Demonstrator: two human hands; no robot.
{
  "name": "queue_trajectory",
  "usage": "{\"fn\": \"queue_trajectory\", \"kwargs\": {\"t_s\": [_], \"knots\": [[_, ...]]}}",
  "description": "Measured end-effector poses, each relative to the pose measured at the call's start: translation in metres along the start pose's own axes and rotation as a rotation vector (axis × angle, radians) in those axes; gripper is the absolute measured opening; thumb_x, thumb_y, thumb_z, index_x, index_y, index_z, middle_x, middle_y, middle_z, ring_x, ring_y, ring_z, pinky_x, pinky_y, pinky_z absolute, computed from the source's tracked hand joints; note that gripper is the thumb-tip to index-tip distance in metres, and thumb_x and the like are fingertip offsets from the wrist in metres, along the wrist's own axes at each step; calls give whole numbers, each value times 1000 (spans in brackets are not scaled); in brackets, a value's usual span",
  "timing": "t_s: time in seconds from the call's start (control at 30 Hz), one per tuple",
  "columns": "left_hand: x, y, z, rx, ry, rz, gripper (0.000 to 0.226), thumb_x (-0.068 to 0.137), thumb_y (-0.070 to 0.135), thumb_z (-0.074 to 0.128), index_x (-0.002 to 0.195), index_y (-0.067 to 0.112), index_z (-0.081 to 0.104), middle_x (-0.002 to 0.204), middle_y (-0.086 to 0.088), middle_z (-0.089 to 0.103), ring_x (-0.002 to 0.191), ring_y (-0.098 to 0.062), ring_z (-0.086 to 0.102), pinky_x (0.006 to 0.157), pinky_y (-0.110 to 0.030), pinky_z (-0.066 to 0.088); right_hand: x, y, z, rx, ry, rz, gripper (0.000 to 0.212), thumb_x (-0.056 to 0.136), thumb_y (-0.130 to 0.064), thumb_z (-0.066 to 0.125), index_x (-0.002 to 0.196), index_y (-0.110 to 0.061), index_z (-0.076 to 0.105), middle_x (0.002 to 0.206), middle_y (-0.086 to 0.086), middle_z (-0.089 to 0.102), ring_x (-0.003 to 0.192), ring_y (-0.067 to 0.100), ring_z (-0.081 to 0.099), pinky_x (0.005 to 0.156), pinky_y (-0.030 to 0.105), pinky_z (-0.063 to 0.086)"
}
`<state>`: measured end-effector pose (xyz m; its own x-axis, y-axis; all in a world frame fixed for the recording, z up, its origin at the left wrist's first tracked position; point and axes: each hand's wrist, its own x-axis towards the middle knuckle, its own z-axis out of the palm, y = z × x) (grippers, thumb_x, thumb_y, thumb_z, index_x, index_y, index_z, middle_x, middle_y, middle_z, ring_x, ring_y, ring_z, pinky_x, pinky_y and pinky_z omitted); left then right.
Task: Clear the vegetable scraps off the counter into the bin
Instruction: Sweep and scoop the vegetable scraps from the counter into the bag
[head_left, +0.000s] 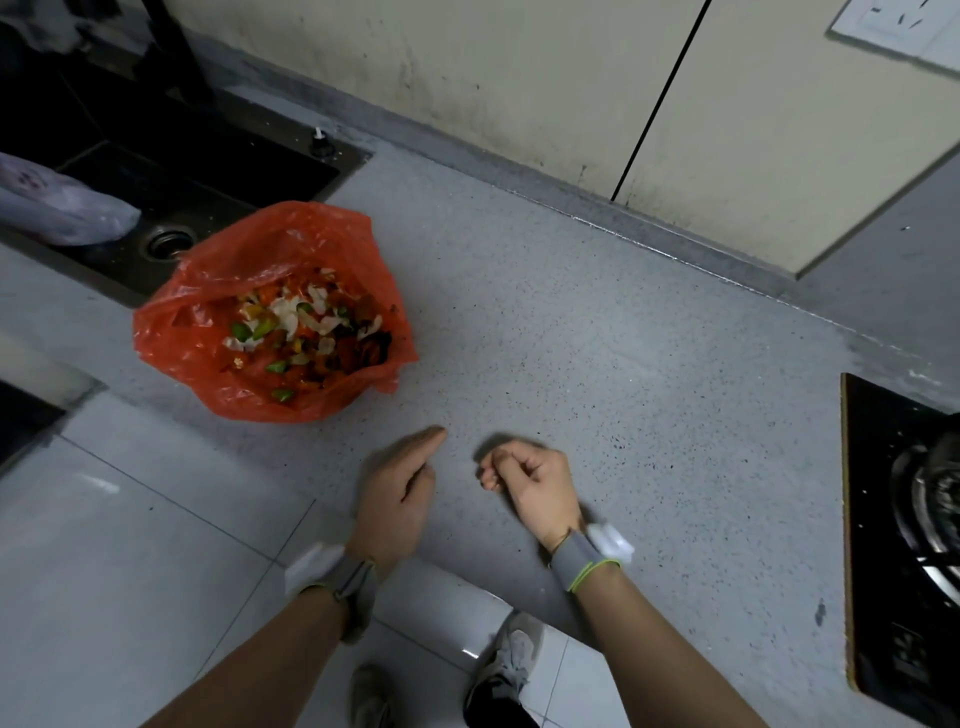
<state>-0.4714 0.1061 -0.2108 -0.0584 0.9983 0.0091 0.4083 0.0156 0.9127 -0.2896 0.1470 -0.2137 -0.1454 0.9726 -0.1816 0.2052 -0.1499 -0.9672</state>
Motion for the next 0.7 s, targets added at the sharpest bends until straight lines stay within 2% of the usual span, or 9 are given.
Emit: {"fn": "queue_trajectory", "kwargs": {"t_s": [0.07,0.13,0.2,0.27,0.33,0.43,0.53,0.63,0.7], "knots": [[-18,8,1,-166,-4,-122,46,91,18,42,134,16,59,132,20,61,111,1,59,98,-18,47,-12,3,2,-5,13,-3,29,96,6,50,80,-1,73,69,10,70,63,11,64,70,25,55],[-37,15,1,-409,9,-235,43,90,18,44,128,10,62,126,7,68,113,-6,63,100,-21,48,-22,6,6,7,-1,0,30,96,5,50,79,-3,72,68,8,70,64,12,63,70,25,55],[-56,20,-1,-622,40,-339,35,93,13,44,120,1,64,115,-8,72,107,-13,68,94,-21,51,-28,1,6,108,-2,33,30,96,4,49,79,-3,72,67,8,69,62,14,63,68,25,55],[-68,18,-1,-824,137,-483,30,97,3,38,107,-6,65,100,-19,74,93,-25,72,82,-25,57,-20,-1,-9,244,125,53,30,97,5,46,80,3,71,68,13,69,61,18,63,67,26,55],[-76,11,-1,-1003,219,-665,29,96,1,35,93,-8,63,83,-22,71,80,-34,68,73,-34,59,-6,1,-33,322,334,43,31,98,5,43,84,7,70,72,18,69,66,25,65,72,34,56],[-85,-3,7,-1060,141,-947,21,94,4,42,85,-3,60,71,-17,63,72,-31,60,75,-40,53,7,9,-42,283,491,58,31,96,-1,44,87,3,73,79,22,72,73,30,67,83,47,56],[-84,-15,21,-1080,-16,-1152,26,95,8,43,94,-10,61,84,-23,66,82,-36,62,85,-46,52,2,10,-16,180,500,53,29,85,-13,51,72,-16,76,69,10,72,68,26,66,79,43,55],[-79,-14,34,-1205,-114,-1217,38,102,18,36,105,-14,57,100,-28,67,104,-40,60,94,-50,48,-6,7,-2,174,465,71,32,89,-5,51,69,-16,75,66,8,71,64,23,65,75,39,54],[-76,-12,41,-1280,-120,-1207,37,102,17,35,103,-14,55,99,-28,66,107,-39,59,95,-51,48,-12,6,6,136,445,74,35,90,-2,51,68,-16,74,65,9,71,63,21,65,73,37,54]]}}
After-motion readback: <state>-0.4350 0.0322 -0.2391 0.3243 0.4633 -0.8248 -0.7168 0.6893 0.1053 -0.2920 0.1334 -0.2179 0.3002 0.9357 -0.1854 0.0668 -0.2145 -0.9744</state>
